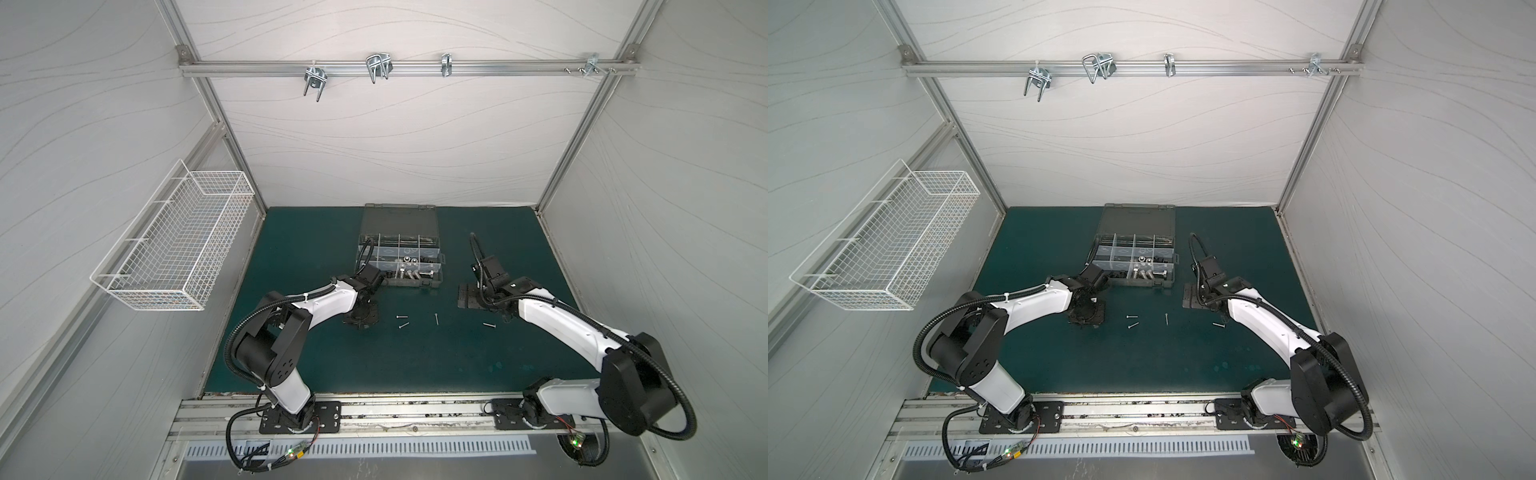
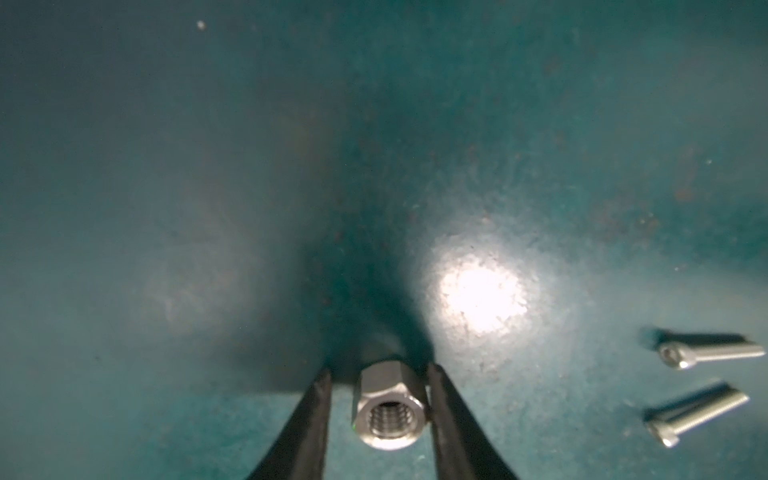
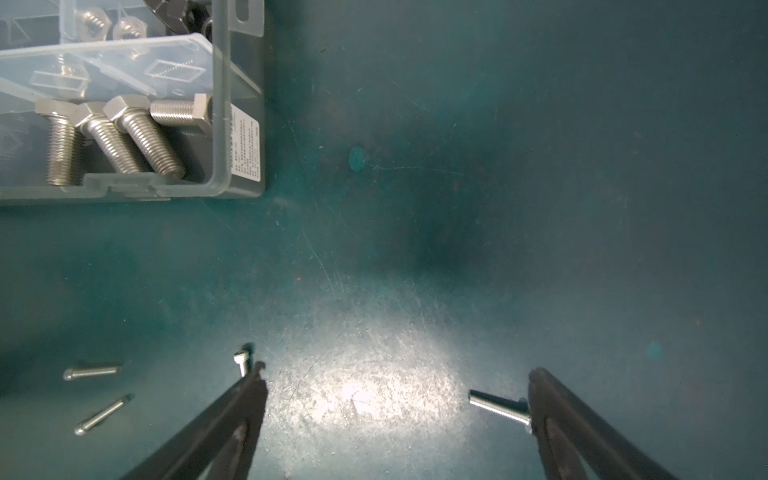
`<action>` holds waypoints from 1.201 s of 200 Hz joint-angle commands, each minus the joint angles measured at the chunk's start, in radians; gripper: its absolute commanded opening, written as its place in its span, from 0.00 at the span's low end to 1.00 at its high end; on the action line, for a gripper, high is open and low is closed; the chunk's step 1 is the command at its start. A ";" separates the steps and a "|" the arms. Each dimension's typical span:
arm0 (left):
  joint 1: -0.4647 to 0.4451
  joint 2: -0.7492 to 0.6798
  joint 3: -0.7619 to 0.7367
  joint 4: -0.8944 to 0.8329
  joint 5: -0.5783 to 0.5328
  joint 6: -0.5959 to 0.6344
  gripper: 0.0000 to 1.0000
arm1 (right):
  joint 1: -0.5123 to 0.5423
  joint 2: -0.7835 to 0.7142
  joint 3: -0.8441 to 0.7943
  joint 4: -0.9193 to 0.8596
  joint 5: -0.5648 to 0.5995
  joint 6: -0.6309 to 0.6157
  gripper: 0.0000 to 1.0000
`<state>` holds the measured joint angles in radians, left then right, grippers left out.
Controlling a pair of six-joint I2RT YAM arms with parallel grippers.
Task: Sort the screws and nuts into containers
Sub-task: 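Lower the left gripper around the silver nut and close it, then lift the silver nut with the left gripper over the nut compartment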
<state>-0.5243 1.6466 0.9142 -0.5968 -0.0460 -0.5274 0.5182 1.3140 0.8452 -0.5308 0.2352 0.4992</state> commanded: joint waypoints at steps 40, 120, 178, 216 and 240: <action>0.005 0.012 0.019 -0.051 -0.010 -0.003 0.28 | -0.006 -0.036 0.012 -0.036 0.019 0.009 0.99; 0.005 -0.019 0.026 -0.049 -0.015 -0.006 0.16 | -0.006 -0.055 0.015 -0.042 0.024 0.012 0.99; 0.003 -0.065 0.049 -0.040 -0.017 -0.015 0.15 | -0.006 -0.068 0.002 -0.035 0.030 0.016 0.99; -0.002 -0.067 0.087 -0.022 -0.017 -0.013 0.15 | -0.006 -0.078 0.006 -0.044 0.044 0.013 0.99; -0.007 -0.068 0.108 -0.001 -0.016 -0.019 0.16 | -0.006 -0.082 -0.001 -0.040 0.047 0.015 0.99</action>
<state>-0.5255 1.5990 0.9684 -0.6228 -0.0494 -0.5293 0.5182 1.2575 0.8452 -0.5514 0.2604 0.5014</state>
